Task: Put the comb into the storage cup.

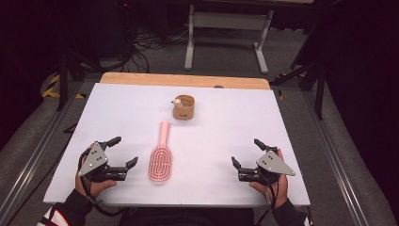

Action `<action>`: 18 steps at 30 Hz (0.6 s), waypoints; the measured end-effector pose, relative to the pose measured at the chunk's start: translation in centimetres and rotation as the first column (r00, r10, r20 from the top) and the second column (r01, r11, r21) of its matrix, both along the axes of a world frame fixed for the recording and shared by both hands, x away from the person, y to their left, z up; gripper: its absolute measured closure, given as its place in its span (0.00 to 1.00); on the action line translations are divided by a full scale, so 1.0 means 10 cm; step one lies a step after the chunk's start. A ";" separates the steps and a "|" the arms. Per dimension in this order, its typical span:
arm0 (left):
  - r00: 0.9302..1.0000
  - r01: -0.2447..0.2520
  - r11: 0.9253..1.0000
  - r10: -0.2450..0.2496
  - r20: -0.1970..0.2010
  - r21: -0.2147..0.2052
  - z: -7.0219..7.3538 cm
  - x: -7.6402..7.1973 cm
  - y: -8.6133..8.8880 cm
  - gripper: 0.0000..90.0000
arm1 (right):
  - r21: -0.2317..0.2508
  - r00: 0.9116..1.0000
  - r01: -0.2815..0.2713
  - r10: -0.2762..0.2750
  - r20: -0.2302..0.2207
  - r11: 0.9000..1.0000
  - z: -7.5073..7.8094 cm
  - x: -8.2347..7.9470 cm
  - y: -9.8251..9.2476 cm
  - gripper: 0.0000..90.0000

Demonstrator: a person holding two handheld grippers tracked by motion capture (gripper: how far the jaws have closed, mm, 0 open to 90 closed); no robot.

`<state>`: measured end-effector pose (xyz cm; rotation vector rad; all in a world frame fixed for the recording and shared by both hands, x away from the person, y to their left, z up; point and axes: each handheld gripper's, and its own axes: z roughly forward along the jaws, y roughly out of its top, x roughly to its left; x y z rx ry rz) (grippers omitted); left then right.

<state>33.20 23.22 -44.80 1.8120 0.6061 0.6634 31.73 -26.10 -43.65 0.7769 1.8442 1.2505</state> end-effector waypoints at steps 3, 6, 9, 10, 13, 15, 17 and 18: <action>1.000 -0.010 1.000 0.009 -0.008 -0.009 -0.01 0.00 0.00 0.15 | -0.002 1.000 0.000 0.000 -0.003 1.000 -0.01 0.00 -0.01 0.05; 1.000 0.002 1.000 -0.002 -0.020 0.007 -0.02 0.02 0.03 0.22 | 0.005 1.000 -0.006 0.006 -0.011 1.000 0.00 0.01 0.00 0.05; 1.000 -0.004 1.000 0.004 -0.030 0.018 -0.01 0.06 0.03 0.29 | -0.001 1.000 -0.005 0.005 -0.011 1.000 -0.01 0.01 0.02 0.05; 1.000 0.004 1.000 -0.004 -0.029 0.024 0.00 0.10 0.03 0.32 | -0.003 1.000 -0.006 0.006 -0.014 1.000 -0.02 0.02 0.02 0.05; 0.999 0.023 0.999 -0.021 -0.030 0.038 0.05 0.18 0.01 0.47 | 0.000 1.000 -0.004 0.004 -0.029 1.000 -0.03 0.03 0.02 0.05; 0.998 0.056 0.997 -0.054 -0.037 0.055 0.08 0.26 -0.03 0.60 | -0.007 1.000 -0.005 0.005 -0.027 1.000 -0.03 0.03 0.03 0.05; 0.996 0.078 0.995 -0.076 -0.042 0.069 0.09 0.31 -0.07 0.73 | -0.011 1.000 -0.004 0.003 -0.027 1.000 -0.04 0.03 0.03 0.05; 0.996 0.088 0.993 -0.084 -0.043 0.076 0.10 0.34 -0.09 0.73 | -0.012 1.000 -0.003 0.002 -0.028 1.000 -0.04 0.04 0.03 0.05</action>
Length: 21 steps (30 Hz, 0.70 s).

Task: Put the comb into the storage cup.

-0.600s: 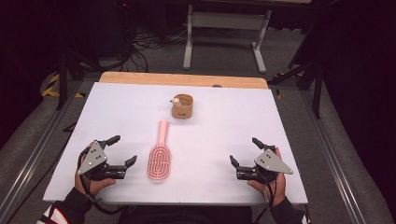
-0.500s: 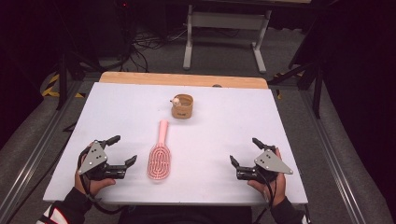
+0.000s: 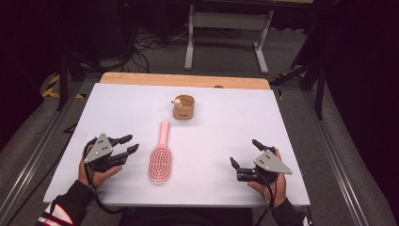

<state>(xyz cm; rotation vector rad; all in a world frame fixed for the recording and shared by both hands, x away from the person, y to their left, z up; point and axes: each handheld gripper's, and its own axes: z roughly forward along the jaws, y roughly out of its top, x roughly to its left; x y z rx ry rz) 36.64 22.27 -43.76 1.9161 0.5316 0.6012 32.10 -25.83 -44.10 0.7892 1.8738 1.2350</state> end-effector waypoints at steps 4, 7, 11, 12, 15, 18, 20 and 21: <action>0.998 0.066 0.998 -0.067 0.006 0.021 0.10 0.18 -0.21 0.95 | 0.001 1.000 0.006 -0.006 -0.006 1.000 -0.01 0.01 0.00 0.06; 0.994 0.105 0.994 -0.105 0.002 0.031 0.14 0.26 -0.32 1.00 | -0.006 1.000 0.004 -0.004 -0.005 1.000 -0.01 0.01 0.00 0.06; 0.987 0.160 0.984 -0.159 -0.014 0.081 0.20 0.46 -0.56 1.00 | -0.007 1.000 0.004 -0.004 -0.014 1.000 -0.02 0.01 0.00 0.06; 0.983 0.182 0.980 -0.180 -0.032 0.077 0.20 0.52 -0.63 1.00 | -0.008 1.000 0.003 -0.003 -0.015 1.000 -0.02 0.01 0.00 0.06; 0.981 0.194 0.975 -0.189 -0.048 0.113 0.20 0.63 -0.76 1.00 | -0.007 1.000 0.007 -0.008 -0.017 1.000 -0.03 0.01 -0.01 0.06; 0.981 0.185 0.963 -0.170 -0.088 0.196 0.17 0.78 -0.95 1.00 | -0.005 1.000 0.011 -0.011 -0.025 1.000 -0.04 0.02 -0.01 0.06; 0.980 0.187 0.950 -0.161 -0.120 0.248 0.15 0.87 -1.05 1.00 | -0.010 1.000 0.008 -0.008 -0.028 1.000 -0.04 0.03 -0.02 0.06; 0.979 0.191 0.945 -0.163 -0.124 0.265 0.15 0.90 -1.08 1.00 | -0.010 0.999 0.013 -0.014 -0.032 1.000 -0.05 0.04 -0.02 0.06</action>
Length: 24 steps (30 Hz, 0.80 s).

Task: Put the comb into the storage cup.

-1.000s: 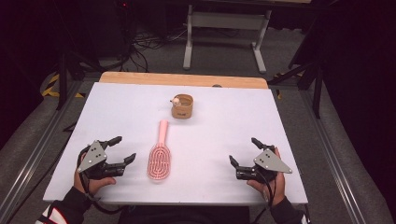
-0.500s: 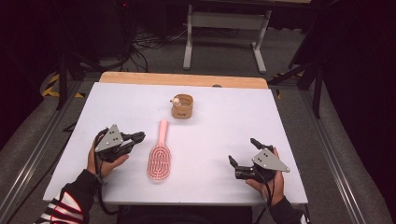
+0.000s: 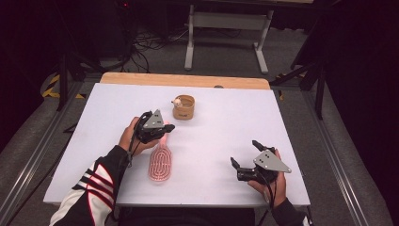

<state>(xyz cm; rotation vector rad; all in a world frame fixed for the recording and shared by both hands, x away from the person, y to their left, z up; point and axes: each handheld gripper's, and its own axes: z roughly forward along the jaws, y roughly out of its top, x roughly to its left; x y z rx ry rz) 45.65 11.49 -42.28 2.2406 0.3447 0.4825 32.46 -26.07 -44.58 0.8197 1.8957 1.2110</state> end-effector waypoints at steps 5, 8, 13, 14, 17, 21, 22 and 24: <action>0.999 0.021 0.996 -0.018 -0.035 0.090 0.01 0.17 -0.13 1.00 | 0.011 1.000 0.002 -0.002 -0.010 1.000 -0.01 0.02 -0.02 0.07; 0.998 0.040 0.991 -0.032 -0.063 0.131 -0.01 0.28 -0.22 1.00 | 0.009 1.000 0.001 -0.001 -0.015 1.000 -0.01 0.02 -0.02 0.07; 0.995 0.040 0.979 -0.021 -0.098 0.199 -0.12 0.37 -0.32 1.00 | 0.006 1.000 0.003 -0.003 -0.015 1.000 -0.01 0.02 -0.03 0.07; 0.995 0.040 0.979 -0.021 -0.098 0.199 -0.12 0.37 -0.32 1.00 | 0.006 1.000 0.003 -0.003 -0.015 1.000 -0.01 0.02 -0.03 0.07; 0.993 0.025 0.971 0.003 -0.115 0.238 -0.21 0.42 -0.35 1.00 | 0.010 1.000 0.006 -0.005 -0.009 1.000 -0.01 0.02 -0.03 0.08; 0.992 0.004 0.965 0.029 -0.123 0.262 -0.26 0.47 -0.32 1.00 | 0.005 1.000 0.002 -0.002 -0.015 1.000 -0.02 0.02 -0.03 0.08; 0.990 -0.006 0.964 0.043 -0.136 0.264 -0.29 0.49 -0.30 1.00 | 0.004 1.000 0.001 -0.001 -0.016 1.000 -0.02 0.02 -0.03 0.08; 0.988 -0.019 0.967 0.056 -0.141 0.254 -0.29 0.52 -0.25 1.00 | 0.003 1.000 -0.001 0.001 -0.017 1.000 -0.02 0.02 -0.03 0.08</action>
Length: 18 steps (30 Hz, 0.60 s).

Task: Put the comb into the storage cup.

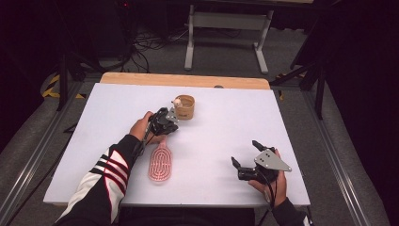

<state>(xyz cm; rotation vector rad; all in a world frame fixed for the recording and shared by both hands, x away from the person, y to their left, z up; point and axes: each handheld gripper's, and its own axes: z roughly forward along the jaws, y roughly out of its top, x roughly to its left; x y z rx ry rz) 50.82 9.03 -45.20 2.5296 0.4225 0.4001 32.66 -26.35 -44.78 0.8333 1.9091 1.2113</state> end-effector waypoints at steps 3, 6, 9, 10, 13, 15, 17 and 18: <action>1.000 -0.015 1.000 0.015 -0.007 -0.010 -0.01 0.01 0.05 1.00 | -0.005 1.000 -0.003 0.003 -0.004 1.000 0.00 0.00 0.00 0.08; 1.000 -0.024 1.000 0.024 -0.005 -0.006 -0.01 0.02 0.08 1.00 | -0.004 1.000 -0.005 0.005 -0.011 1.000 -0.01 0.01 0.00 0.08; 0.999 -0.036 0.999 0.036 -0.001 0.014 0.00 0.03 0.13 1.00 | -0.011 1.000 -0.008 0.008 -0.013 1.000 -0.01 0.01 0.02 0.08; 0.999 -0.036 0.999 0.036 -0.001 0.014 0.00 0.03 0.13 1.00 | -0.011 1.000 -0.008 0.008 -0.013 1.000 -0.01 0.01 0.02 0.08; 0.999 -0.048 0.998 0.048 0.003 0.038 0.02 0.03 0.18 1.00 | -0.017 1.000 -0.010 0.009 -0.014 1.000 -0.02 0.01 0.02 0.08; 0.998 -0.057 0.997 0.056 0.006 0.054 0.02 0.01 0.24 1.00 | -0.020 1.000 -0.014 0.013 -0.021 1.000 -0.02 0.01 0.02 0.08; 0.998 -0.069 0.996 0.069 0.002 0.055 0.02 0.00 0.33 1.00 | -0.027 1.000 -0.018 0.017 -0.025 0.999 -0.03 0.02 0.02 0.08; 0.997 -0.074 0.995 0.073 0.015 0.060 0.02 0.00 0.35 1.00 | -0.031 1.000 -0.018 0.017 -0.027 0.999 -0.03 0.02 0.02 0.08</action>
